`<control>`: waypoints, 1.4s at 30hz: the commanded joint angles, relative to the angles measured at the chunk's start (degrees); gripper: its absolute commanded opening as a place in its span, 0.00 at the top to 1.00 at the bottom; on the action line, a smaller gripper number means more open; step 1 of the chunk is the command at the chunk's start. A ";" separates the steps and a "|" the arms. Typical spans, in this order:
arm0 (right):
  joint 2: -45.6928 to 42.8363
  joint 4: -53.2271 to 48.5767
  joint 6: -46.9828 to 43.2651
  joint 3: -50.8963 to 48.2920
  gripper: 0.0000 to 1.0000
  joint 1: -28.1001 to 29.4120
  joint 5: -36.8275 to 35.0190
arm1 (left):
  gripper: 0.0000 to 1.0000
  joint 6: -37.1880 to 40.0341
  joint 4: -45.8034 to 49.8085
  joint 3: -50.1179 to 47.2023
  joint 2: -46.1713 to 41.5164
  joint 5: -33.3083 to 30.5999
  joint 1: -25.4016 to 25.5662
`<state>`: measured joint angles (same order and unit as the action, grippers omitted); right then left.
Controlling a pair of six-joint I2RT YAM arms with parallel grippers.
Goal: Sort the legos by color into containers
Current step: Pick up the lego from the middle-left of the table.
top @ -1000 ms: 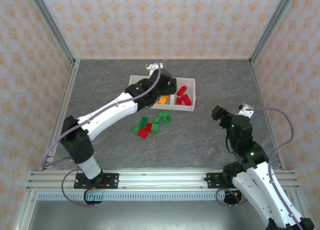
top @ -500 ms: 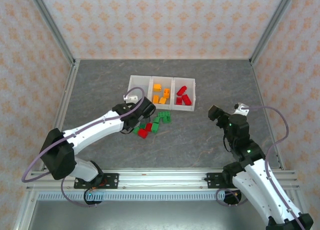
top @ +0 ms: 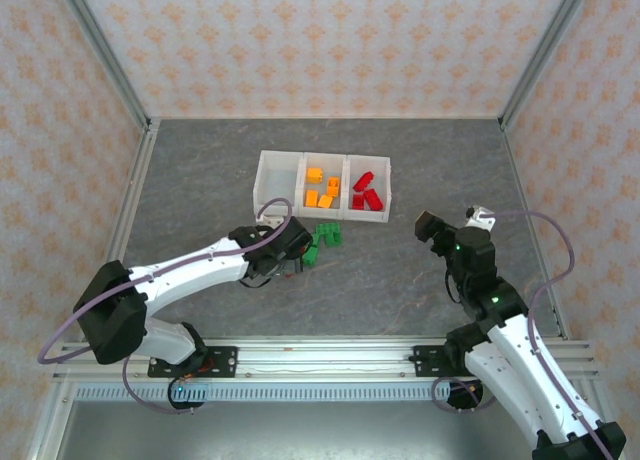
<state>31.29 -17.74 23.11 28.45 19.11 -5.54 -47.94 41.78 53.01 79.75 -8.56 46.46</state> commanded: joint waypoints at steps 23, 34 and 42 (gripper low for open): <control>0.09 0.11 0.52 0.06 0.00 0.12 -2.28 | 0.22 11.70 -5.13 6.32 13.44 0.64 -0.07; 0.09 -0.26 0.70 0.12 0.00 0.05 -3.07 | 0.31 12.21 -2.75 8.50 18.03 -3.70 -0.05; 0.18 -0.01 0.78 -0.06 0.00 0.10 -3.14 | 0.30 12.42 -0.43 6.87 17.41 -7.00 -0.05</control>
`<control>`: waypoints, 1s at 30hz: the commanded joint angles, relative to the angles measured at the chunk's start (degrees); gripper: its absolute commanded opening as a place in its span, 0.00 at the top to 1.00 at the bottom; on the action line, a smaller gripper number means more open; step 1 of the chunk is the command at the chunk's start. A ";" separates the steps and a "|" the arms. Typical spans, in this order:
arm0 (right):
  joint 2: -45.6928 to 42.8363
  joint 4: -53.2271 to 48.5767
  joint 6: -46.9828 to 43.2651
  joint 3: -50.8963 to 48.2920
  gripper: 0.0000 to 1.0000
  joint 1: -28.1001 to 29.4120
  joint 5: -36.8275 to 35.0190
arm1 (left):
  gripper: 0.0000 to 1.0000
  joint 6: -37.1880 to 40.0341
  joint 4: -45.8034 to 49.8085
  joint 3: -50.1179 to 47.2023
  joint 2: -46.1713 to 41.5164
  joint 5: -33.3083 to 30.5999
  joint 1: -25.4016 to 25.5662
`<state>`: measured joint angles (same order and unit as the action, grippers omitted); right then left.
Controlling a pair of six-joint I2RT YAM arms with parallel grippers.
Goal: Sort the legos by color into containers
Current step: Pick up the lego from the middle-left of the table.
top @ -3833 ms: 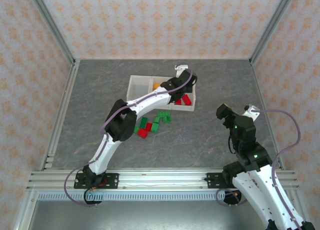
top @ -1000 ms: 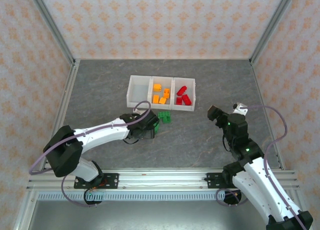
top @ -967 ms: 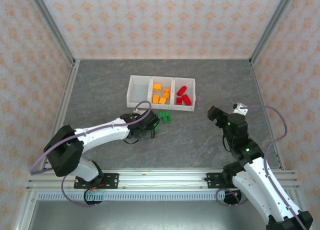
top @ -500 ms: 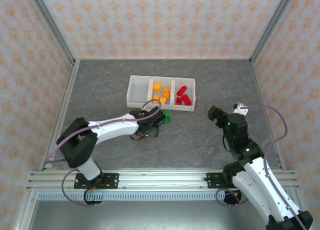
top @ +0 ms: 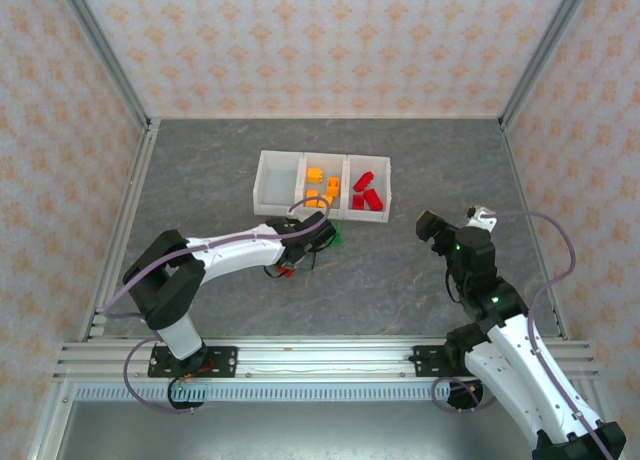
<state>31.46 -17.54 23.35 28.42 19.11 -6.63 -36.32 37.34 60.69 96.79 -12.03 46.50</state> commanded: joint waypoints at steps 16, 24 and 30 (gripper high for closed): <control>0.09 -0.31 0.87 0.06 0.00 0.05 -2.15 | 0.34 2.39 0.58 -4.22 -1.09 2.46 0.45; 0.26 -0.20 0.87 -0.21 0.00 0.13 -2.34 | 0.37 5.30 -0.45 -3.26 -0.07 4.42 1.28; 0.27 -0.22 0.82 -0.12 0.00 0.10 -2.41 | 0.38 7.06 -0.81 -1.83 1.56 4.29 2.11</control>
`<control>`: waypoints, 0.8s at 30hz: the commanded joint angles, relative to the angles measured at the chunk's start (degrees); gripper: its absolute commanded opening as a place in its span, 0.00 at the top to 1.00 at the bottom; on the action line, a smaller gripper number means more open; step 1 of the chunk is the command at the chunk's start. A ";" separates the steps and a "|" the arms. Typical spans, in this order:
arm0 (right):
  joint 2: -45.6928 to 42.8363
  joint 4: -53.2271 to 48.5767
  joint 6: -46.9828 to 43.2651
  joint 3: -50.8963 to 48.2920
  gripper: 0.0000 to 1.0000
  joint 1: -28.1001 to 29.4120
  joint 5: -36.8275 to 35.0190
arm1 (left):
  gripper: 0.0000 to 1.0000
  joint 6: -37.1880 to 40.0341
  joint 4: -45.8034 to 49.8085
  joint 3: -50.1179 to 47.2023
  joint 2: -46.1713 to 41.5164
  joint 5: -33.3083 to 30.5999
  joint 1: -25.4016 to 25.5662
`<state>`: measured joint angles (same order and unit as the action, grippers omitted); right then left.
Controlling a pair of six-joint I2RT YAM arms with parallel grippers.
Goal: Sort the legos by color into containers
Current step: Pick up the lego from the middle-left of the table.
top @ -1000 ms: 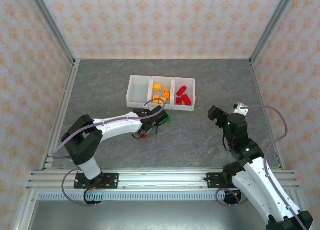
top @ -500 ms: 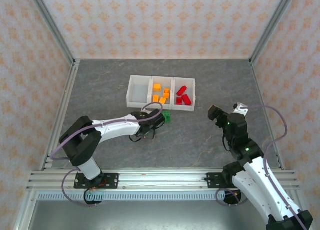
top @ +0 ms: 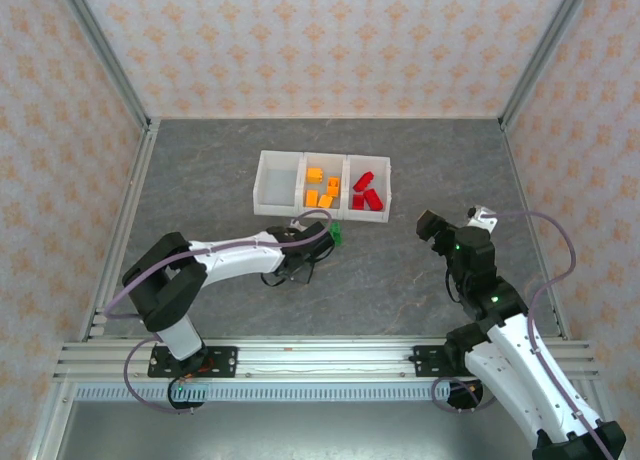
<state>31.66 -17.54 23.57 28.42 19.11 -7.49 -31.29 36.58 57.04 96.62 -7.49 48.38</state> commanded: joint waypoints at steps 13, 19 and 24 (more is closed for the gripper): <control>-0.02 -0.83 0.70 0.29 0.00 0.12 -1.97 | 0.59 2.08 2.49 4.30 6.85 -3.06 -0.53; -0.02 -0.96 0.66 0.40 0.00 0.11 -2.27 | 0.64 0.14 2.84 5.70 2.26 -2.32 -0.55; -0.09 -1.09 0.86 0.43 0.00 0.09 -2.53 | 0.64 0.28 3.27 11.40 -2.73 -0.86 -0.96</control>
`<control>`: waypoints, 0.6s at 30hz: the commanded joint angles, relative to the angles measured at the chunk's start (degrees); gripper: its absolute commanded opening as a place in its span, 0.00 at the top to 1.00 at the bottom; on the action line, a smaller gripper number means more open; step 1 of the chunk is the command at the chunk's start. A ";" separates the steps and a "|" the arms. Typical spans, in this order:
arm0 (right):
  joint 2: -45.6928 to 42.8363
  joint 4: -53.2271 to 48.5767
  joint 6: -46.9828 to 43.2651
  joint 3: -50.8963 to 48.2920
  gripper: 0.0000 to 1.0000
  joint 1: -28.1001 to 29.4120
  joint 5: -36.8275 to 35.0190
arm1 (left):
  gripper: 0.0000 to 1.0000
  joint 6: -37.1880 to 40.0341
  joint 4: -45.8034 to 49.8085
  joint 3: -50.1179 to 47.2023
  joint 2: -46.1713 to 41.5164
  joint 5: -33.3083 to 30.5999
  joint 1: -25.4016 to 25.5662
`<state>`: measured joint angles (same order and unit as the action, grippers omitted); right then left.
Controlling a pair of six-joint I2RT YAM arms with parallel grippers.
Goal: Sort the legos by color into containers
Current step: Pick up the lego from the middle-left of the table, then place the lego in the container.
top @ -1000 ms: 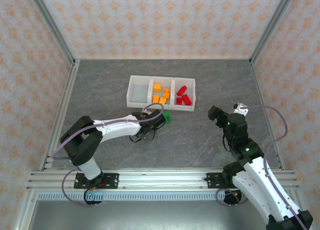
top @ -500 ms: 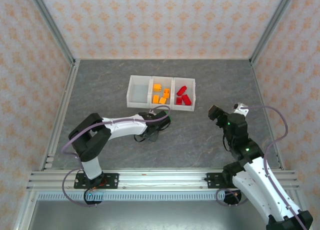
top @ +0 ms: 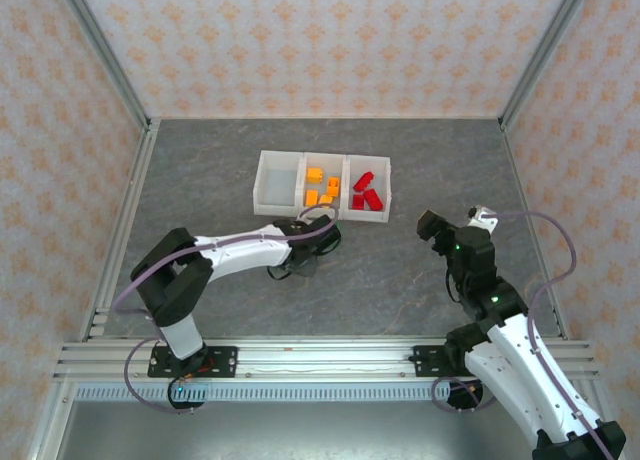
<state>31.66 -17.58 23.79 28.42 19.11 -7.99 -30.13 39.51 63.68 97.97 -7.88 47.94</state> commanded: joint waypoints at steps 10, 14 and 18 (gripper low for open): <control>-0.54 -2.04 1.25 1.01 0.00 0.06 -3.29 | 0.63 1.88 -8.81 26.99 0.79 -4.96 -7.56; -1.13 -3.63 1.28 2.07 0.00 0.06 -4.03 | 0.64 4.61 -11.63 38.33 10.47 -2.88 -7.78; -2.67 -4.21 1.53 2.36 0.00 0.06 -4.80 | 0.64 5.09 -11.72 48.45 21.05 2.02 -7.78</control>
<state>30.30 -20.23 24.45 28.49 19.11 -10.20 -26.87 27.99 108.40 113.23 -9.30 39.75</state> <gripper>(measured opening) 0.998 0.421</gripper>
